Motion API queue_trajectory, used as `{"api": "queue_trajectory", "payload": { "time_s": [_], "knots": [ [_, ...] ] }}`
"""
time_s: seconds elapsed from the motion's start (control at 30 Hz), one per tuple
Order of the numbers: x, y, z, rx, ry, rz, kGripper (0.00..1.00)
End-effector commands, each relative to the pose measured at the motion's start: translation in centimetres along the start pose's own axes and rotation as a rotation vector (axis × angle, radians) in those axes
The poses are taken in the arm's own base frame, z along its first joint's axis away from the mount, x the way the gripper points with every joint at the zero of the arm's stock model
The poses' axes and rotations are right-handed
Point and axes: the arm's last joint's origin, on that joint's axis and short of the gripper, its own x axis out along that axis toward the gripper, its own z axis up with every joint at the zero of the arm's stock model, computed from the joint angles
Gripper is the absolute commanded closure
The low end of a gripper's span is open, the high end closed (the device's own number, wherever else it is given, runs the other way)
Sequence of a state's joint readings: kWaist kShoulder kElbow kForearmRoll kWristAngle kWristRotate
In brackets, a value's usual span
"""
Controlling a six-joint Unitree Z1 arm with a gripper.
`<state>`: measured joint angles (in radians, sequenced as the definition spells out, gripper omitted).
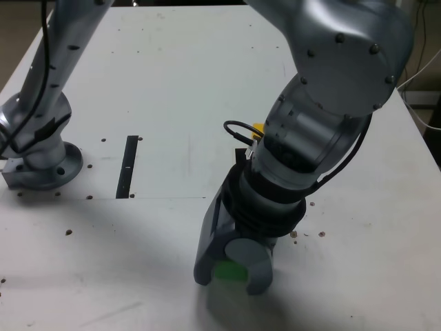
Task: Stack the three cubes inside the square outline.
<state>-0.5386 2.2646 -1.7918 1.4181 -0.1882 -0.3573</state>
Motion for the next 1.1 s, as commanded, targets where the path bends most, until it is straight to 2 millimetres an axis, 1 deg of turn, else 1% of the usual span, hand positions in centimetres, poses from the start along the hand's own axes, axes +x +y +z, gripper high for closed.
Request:
{"api": "queue_trajectory", "payload": {
  "time_s": [0.0, 0.23, 0.37, 0.6, 0.8, 0.93, 1.07],
  "knots": [
    [0.0, 0.1, 0.0, 0.000, 0.002, -0.002, 0.71],
    [-0.5, 0.1, -0.3, 0.006, -0.006, -0.002, 0.71],
    [-1.4, 0.3, -1.2, 0.009, -0.015, 0.007, 0.71],
    [-4.9, 1.2, -4.7, 0.012, -0.044, 0.049, 0.71],
    [-7.9, 2.3, -7.5, 0.025, -0.101, 0.074, 0.71],
    [-9.4, 3.7, -8.6, 0.039, -0.137, 0.062, 0.71],
    [-10.6, 5.7, -9.1, 0.061, -0.173, 0.049, 0.71]
  ]
}}
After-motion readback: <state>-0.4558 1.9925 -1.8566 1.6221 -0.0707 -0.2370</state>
